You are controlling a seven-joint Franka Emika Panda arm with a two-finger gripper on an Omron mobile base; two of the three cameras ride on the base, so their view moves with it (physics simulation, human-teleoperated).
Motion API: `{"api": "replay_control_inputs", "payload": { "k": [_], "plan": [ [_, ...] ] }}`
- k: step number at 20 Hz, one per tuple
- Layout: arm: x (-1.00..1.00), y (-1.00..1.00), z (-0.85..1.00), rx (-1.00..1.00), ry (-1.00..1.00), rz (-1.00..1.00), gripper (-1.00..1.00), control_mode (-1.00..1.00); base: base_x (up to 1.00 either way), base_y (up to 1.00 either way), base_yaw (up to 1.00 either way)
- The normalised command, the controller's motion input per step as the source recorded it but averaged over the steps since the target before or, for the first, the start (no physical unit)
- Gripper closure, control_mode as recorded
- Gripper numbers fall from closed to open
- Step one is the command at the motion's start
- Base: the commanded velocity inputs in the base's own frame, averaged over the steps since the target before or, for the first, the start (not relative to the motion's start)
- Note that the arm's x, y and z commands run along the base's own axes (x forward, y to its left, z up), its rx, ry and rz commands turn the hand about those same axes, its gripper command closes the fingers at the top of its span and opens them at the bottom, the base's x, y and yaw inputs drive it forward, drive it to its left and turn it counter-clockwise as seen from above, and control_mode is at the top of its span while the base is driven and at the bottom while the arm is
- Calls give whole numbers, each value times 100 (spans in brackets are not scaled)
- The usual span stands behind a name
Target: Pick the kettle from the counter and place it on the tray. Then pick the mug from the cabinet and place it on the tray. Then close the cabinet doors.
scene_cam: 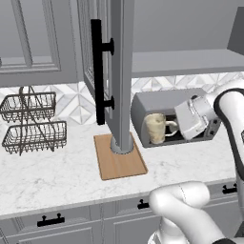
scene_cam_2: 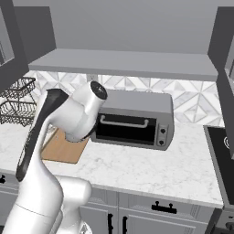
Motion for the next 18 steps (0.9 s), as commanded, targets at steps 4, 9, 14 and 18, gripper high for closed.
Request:
{"api": "replay_control_inputs", "payload": {
  "k": [4, 9, 14, 18],
  "plan": [
    [2, 15, -82, 6, -3, 9, 100, -100, 0, 0, 0],
    [29, 10, -71, 10, -4, 8, 100, -100, 0, 0, 0],
    [59, 37, -59, 1, -1, 1, 100, -100, 0, 0, 0],
    [65, 26, -46, 0, 3, 0, 100, -100, 0, 0, 0]
  ]
}}
